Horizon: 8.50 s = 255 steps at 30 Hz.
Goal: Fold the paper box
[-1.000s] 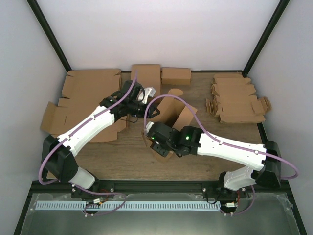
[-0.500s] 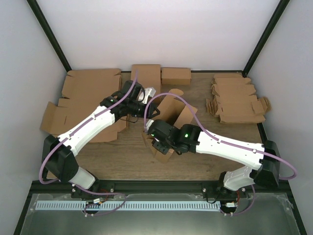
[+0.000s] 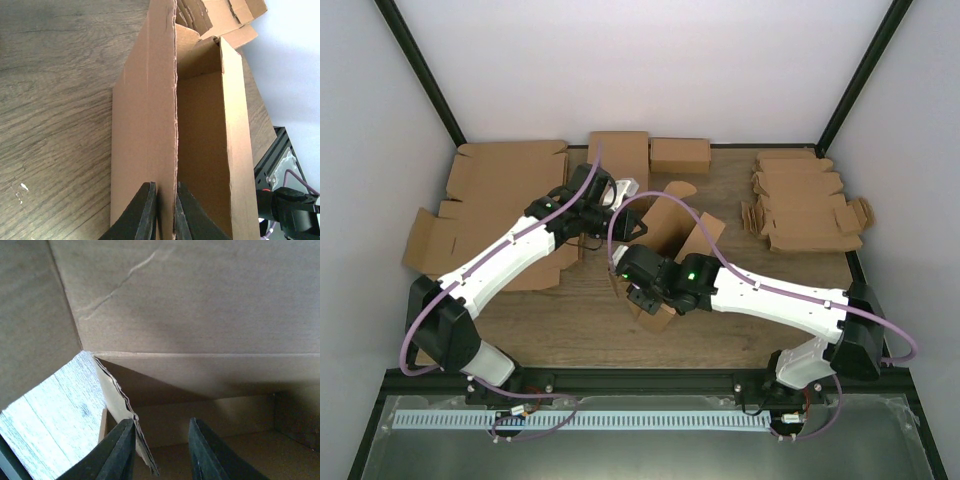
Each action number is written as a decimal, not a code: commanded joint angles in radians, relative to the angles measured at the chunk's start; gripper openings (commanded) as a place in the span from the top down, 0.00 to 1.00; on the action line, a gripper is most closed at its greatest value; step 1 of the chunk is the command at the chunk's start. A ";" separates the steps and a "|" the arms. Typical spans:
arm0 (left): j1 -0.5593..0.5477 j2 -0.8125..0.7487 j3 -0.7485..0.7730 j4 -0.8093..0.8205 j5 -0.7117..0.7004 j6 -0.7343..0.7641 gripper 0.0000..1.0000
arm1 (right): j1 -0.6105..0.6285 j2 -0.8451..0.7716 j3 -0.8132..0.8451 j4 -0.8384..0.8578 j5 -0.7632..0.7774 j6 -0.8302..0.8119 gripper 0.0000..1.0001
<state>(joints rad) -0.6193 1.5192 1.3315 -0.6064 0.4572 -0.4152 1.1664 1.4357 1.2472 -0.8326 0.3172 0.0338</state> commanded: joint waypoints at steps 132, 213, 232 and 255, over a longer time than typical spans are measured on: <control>-0.065 0.070 0.046 0.033 0.009 -0.017 0.90 | -0.962 -0.514 -0.435 0.231 -1.025 0.478 0.35; -0.154 0.029 -0.031 0.044 0.061 0.021 0.06 | -0.869 -0.370 -0.592 0.580 -1.071 0.512 0.53; -0.152 0.134 0.028 -0.008 0.082 0.072 0.17 | -0.786 -0.331 -0.572 0.629 -1.054 0.565 0.53; -0.227 0.072 0.280 -0.346 -0.315 0.103 0.00 | -0.850 -0.310 -0.324 0.439 -0.919 0.349 0.38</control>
<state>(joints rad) -0.8433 1.6722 1.5665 -0.9131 0.2272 -0.2951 0.3565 1.1294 0.8158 -0.3264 -0.6304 0.5171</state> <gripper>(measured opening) 0.997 0.593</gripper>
